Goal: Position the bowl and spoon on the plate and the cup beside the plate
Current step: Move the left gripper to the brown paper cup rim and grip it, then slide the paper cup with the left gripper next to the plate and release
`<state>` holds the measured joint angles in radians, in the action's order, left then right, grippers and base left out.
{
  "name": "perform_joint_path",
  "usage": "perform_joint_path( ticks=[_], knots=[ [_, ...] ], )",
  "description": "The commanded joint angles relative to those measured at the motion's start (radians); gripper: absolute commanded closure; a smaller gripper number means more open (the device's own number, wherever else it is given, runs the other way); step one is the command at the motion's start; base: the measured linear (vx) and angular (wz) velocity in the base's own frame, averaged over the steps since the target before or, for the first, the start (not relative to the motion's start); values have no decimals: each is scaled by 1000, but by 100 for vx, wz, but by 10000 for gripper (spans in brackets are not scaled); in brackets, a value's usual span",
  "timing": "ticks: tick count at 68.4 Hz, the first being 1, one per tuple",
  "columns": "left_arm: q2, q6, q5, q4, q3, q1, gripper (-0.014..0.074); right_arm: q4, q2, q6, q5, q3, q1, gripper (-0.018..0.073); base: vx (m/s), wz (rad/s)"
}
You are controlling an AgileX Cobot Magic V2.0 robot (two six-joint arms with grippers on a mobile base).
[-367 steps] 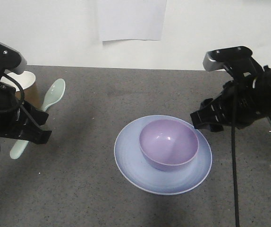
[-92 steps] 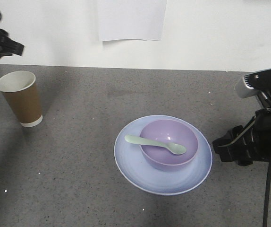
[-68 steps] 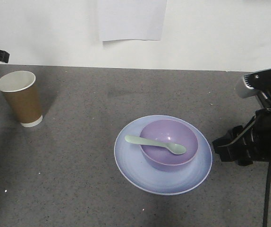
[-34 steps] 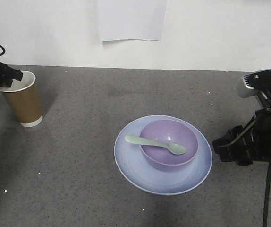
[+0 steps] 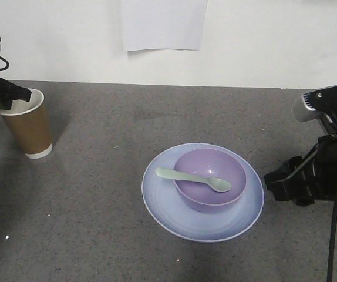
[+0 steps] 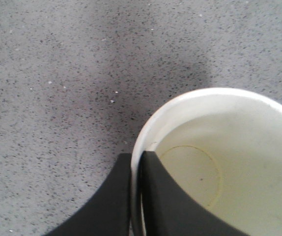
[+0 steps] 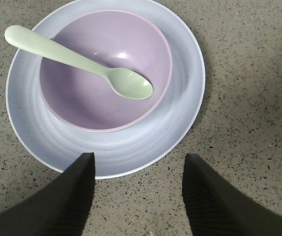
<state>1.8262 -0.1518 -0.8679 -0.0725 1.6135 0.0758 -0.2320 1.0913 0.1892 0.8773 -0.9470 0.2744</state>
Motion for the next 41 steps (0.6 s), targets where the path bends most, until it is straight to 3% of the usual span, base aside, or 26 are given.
perform_joint_path(
  ticks=[1,10,19,41],
  knots=[
    [-70,0,-4,-43,33,0,605,-8,-17,5,-44,-28,0,158,0,0],
    [-106,-67,-69,-119,33,-9,604,-8,-17,5,-44,-28,0,158,0,0],
    [-164,-94,-111,-145,31,-44,604,-8,-17,5,-44,-28,0,158,0,0],
    [-292,-95,-91,-154,-60,-213,604,-8,-17,5,-44,-28,0,158,0,0]
  ],
)
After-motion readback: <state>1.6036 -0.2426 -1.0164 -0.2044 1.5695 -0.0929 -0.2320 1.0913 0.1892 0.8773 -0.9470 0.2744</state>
